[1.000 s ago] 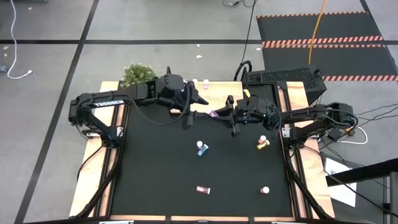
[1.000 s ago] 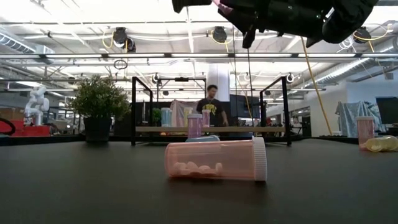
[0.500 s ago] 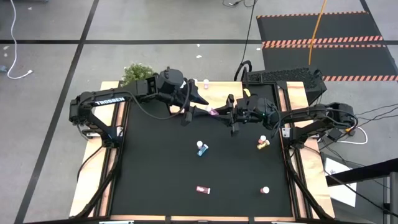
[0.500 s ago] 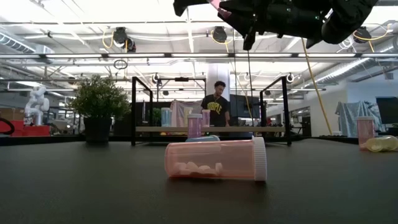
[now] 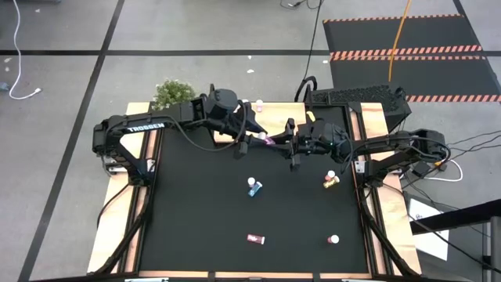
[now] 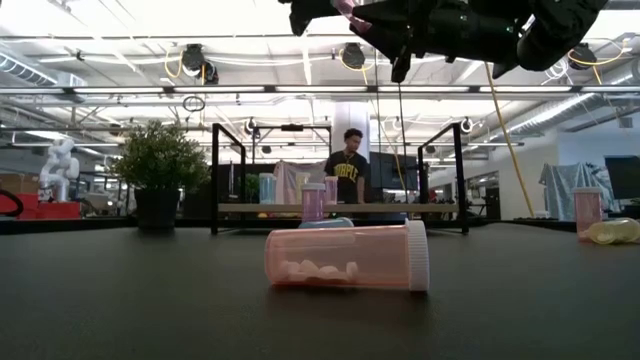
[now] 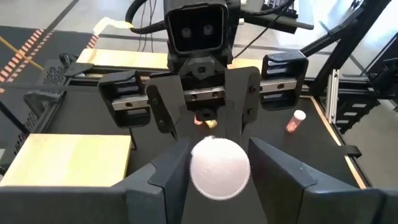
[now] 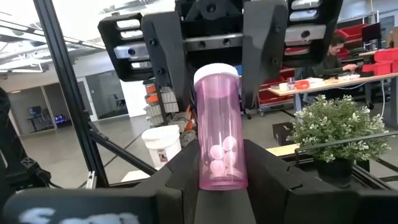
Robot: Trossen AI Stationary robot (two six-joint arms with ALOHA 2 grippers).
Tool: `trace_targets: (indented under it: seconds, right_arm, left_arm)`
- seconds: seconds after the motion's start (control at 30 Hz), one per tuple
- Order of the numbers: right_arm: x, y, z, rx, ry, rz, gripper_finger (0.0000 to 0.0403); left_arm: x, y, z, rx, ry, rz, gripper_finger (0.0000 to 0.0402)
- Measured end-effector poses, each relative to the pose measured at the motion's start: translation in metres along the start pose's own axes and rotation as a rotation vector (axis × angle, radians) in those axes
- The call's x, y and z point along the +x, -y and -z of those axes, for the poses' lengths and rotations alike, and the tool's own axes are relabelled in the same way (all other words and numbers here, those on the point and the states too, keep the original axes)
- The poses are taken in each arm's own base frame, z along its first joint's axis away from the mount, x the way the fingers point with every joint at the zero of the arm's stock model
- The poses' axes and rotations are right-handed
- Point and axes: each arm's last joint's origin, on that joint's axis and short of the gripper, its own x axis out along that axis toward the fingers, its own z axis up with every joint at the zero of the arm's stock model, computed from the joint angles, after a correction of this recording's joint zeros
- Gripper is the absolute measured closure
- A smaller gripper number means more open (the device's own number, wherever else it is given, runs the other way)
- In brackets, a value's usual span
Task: Pick and place medicine bottles onto shelf by color
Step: Put the bottom left pink pill bottle on the shelf
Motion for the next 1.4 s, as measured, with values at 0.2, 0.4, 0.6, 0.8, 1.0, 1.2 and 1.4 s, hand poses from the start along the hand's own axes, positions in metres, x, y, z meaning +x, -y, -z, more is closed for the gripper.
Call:
trace_targets:
  seconds: [0.2, 0.4, 0.6, 0.8, 1.0, 1.2, 1.4]
  right_arm:
    - [0.0, 0.001, 0.001, 0.002, -0.009, 0.003, 0.03]
    - [-0.001, 0.005, 0.0, 0.015, -0.006, 0.016, 0.03]
    - [-0.001, 0.006, -0.001, 0.015, -0.005, 0.018, 0.03]
    - [-0.001, 0.006, -0.003, 0.01, 0.016, 0.018, 0.03]
    - [-0.001, 0.006, -0.004, 0.006, 0.027, 0.017, 0.03]
    - [-0.001, 0.006, -0.004, 0.005, 0.027, 0.017, 0.03]
    - [-0.001, 0.006, -0.004, 0.002, 0.026, 0.018, 0.03]
  left_arm:
    - [-0.006, 0.0, -0.004, 0.012, 0.028, -0.004, 0.0241]
    - [-0.006, 0.0, -0.002, 0.007, 0.012, -0.005, 0.0241]
    - [-0.006, -0.001, -0.002, 0.003, 0.005, -0.009, 0.0241]
    - [-0.007, -0.004, 0.003, -0.028, -0.037, -0.015, 0.0241]
    - [-0.008, -0.006, 0.0, -0.027, -0.004, -0.022, 0.0241]
    - [-0.008, -0.006, -0.002, -0.021, 0.01, -0.024, 0.0241]
    - [-0.009, -0.01, -0.002, -0.028, 0.012, -0.027, 0.0267]
